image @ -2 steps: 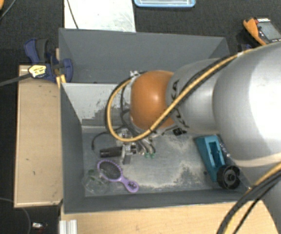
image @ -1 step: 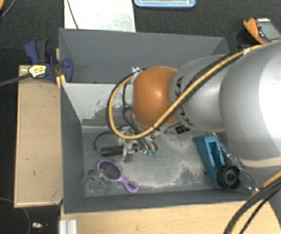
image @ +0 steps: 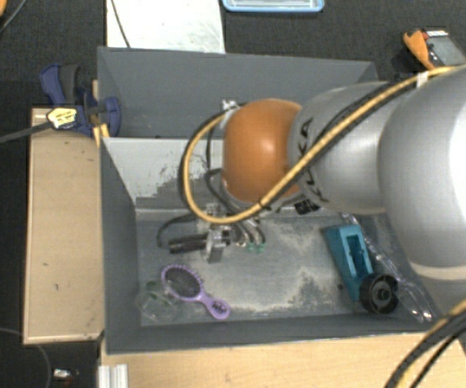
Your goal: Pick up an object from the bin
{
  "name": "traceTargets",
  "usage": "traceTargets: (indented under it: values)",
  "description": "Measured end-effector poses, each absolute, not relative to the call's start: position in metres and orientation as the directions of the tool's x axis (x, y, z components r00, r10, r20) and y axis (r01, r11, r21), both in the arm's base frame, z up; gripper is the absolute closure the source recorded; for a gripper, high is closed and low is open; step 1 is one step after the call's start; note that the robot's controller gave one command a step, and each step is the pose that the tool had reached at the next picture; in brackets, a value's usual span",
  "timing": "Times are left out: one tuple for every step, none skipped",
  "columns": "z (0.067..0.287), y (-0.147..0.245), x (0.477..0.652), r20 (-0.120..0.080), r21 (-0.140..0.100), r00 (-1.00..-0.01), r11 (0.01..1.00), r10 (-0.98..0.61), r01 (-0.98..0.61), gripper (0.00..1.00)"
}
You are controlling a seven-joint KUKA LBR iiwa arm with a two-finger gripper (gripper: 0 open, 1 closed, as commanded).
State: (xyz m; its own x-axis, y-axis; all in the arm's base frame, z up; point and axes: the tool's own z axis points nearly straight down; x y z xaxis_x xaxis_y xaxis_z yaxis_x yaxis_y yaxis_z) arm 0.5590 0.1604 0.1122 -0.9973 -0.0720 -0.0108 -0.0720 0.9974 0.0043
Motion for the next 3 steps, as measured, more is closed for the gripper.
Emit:
traceTargets:
  values:
    - [0.128,0.161,0.560,-0.014,0.005,-0.997,0.997,-0.071,-0.071,1.00]
    - [0.155,0.160,0.557,-0.003,0.003,-0.998,0.998,-0.070,-0.070,1.00]
    - [0.194,0.160,0.559,-0.013,0.005,-0.997,0.998,-0.070,-0.070,1.00]
